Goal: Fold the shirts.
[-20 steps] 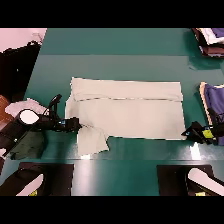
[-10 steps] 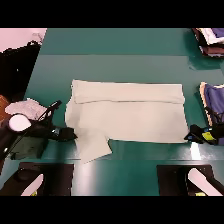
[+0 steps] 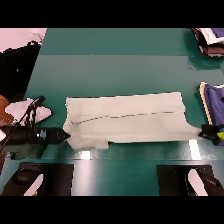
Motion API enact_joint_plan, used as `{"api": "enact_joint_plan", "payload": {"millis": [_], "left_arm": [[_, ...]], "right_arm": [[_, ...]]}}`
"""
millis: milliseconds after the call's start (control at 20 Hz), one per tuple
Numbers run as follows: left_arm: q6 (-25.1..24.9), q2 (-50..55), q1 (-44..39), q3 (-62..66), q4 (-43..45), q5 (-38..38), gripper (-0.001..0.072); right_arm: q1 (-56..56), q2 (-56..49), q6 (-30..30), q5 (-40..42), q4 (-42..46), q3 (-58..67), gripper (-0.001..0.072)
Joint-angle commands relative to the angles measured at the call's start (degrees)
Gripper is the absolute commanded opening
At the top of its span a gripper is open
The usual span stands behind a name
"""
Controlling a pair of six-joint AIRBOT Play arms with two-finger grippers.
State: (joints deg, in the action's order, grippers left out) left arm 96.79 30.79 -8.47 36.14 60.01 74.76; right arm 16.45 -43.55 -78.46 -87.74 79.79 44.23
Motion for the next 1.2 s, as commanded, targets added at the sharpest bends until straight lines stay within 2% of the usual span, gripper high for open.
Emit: {"api": "enact_joint_plan", "payload": {"millis": [0,200,400,650,700,750,800,850,1150], "left_arm": [[-5.35,10.01,0.04,4.96,1.75,-8.52,0.003],[-9.81,27.08,0.07,12.72,1.77,-17.18,0.003],[-10.25,39.43,0.07,19.98,1.97,-22.58,0.003],[-10.19,43.12,0.07,23.26,1.95,-25.9,0.0032],[-10.19,43.12,0.07,23.26,2.23,-25.7,0.0035],[-10.19,43.12,0.07,23.26,2.23,-25.57,0.0221],[-10.16,43.12,0.07,23.37,2.21,-25.24,0.0447],[-10.19,43.12,0.07,23.96,2.58,-24.24,0.0504],[-10.25,43.08,0.04,33.05,4.72,-12.26,0.0476]], "right_arm": [[-6.51,-7.65,-1.11,3.63,0.9,8.9,0.0015],[-10.95,-25.77,-1.18,6.34,0.76,20.68,0.0014],[-12.52,-40.57,-1.22,6.51,-2.75,30.69,0.0015],[-11.21,-50.82,-1.2,7.56,-12.87,41.9,0.0025],[-11.21,-52.09,-1.18,7.63,-13.4,43.85,0.0226],[-10.8,-53.13,-1.18,7.13,-13.97,45.7,0.0508],[-10.56,-53.75,-1.18,6.29,-14.32,46.95,0.0528],[-10.19,-53.92,-0.94,5.64,-14.21,47.63,0.0527],[-2.93,-53.62,3.98,-0.87,-14.67,44.5,0.0527]]}}
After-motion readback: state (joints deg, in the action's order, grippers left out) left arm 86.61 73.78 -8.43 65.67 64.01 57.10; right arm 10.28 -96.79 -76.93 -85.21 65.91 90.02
